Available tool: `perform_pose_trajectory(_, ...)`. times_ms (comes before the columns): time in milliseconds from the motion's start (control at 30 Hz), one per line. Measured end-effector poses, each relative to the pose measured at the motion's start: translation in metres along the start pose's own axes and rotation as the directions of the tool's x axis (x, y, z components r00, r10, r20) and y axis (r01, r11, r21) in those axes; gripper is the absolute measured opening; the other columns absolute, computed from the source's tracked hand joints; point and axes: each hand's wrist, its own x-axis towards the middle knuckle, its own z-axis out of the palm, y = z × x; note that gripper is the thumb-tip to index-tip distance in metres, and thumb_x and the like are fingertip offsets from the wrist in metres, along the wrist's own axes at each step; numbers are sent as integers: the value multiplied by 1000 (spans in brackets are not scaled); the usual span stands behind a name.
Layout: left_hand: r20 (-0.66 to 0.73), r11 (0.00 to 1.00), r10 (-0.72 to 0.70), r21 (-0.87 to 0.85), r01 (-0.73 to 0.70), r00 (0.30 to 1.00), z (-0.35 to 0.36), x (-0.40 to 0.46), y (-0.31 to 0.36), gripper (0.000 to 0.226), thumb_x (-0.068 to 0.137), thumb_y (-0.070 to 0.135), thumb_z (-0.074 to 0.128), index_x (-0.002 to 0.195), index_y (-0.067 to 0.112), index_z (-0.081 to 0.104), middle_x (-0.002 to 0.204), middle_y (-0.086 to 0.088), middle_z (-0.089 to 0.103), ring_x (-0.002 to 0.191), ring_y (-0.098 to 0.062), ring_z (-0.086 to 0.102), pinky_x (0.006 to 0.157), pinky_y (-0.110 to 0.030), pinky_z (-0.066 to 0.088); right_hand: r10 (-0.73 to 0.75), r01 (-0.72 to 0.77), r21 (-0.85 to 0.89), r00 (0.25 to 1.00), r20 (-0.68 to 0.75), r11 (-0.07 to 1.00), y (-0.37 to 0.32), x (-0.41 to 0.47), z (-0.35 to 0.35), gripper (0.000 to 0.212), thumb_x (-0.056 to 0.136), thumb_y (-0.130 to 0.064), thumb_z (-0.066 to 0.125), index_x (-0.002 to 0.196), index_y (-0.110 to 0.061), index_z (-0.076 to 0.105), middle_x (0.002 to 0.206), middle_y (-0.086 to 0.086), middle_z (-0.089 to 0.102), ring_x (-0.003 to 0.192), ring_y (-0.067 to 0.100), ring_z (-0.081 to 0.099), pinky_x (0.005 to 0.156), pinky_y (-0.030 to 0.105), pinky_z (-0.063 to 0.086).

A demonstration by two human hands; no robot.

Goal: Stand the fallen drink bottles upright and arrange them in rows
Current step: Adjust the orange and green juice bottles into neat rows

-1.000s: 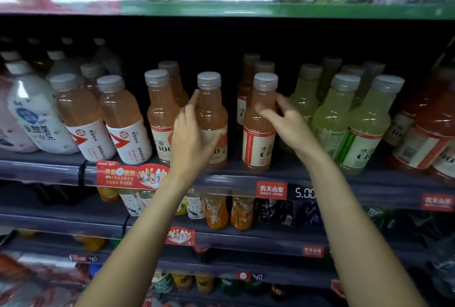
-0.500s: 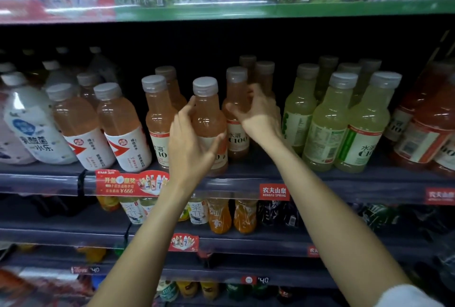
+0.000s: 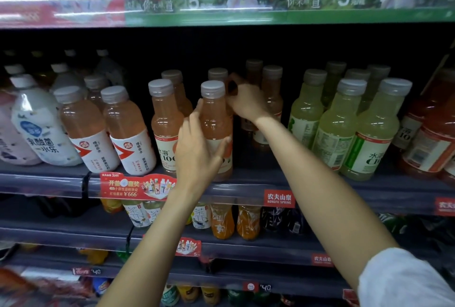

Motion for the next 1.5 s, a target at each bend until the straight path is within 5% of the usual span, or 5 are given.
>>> perform_pose_trajectory(267, -27, 1000, 4, -19, -5, 1000, 2, -4, 4, 84, 83, 28, 73, 149, 7, 25, 131, -12, 50, 122, -19, 44, 98, -17, 29, 16, -20, 147, 999, 33, 989, 1, 0, 3, 48, 87, -34, 61, 131, -20, 49, 95, 11, 68, 85, 26, 67, 77, 43, 57)
perform_pose_trajectory(400, -30, 1000, 2, -26, -3, 1000, 2, -5, 4, 84, 84, 26, 72, 149, 8, 24, 129, -13, 51, 119, -21, 45, 96, -16, 29, -22, 22, 100, 1000, -5, 995, 1, -5, 2, 33, 90, -33, 58, 120, -19, 54, 94, 5, 67, 84, 19, 63, 72, 29, 50)
perform_pose_trajectory(867, -28, 999, 10, -47, -12, 1000, 4, -6, -1, 82, 85, 35, 65, 151, 12, 21, 129, -9, 51, 119, -22, 48, 95, -29, 40, -2, -1, 579, 1000, 3, 815, 43, -33, 44, 43, 95, -22, 53, 137, -21, 41, 142, 5, 45, 130, 17, 42, 107, 41, 38)
perform_pose_trajectory(1300, -25, 999, 12, -40, -13, 1000, 5, -6, -3, 81, 86, 34, 63, 151, 12, 18, 129, -13, 52, 118, -27, 50, 95, -38, 46, 9, 12, 451, 999, -44, 892, 44, -40, 41, 50, 96, -31, 50, 143, -24, 34, 146, 5, 41, 131, 21, 42, 105, 41, 39)
perform_pose_trajectory(1500, -48, 998, 51, -47, -53, 998, 7, -8, -6, 79, 89, 33, 62, 150, 11, 18, 134, -13, 50, 122, -23, 47, 100, -26, 37, -146, 52, -165, 759, -635, 985, 69, -75, 25, 39, 87, -15, 63, 124, -5, 52, 129, 18, 49, 116, 30, 51, 86, 23, 42)
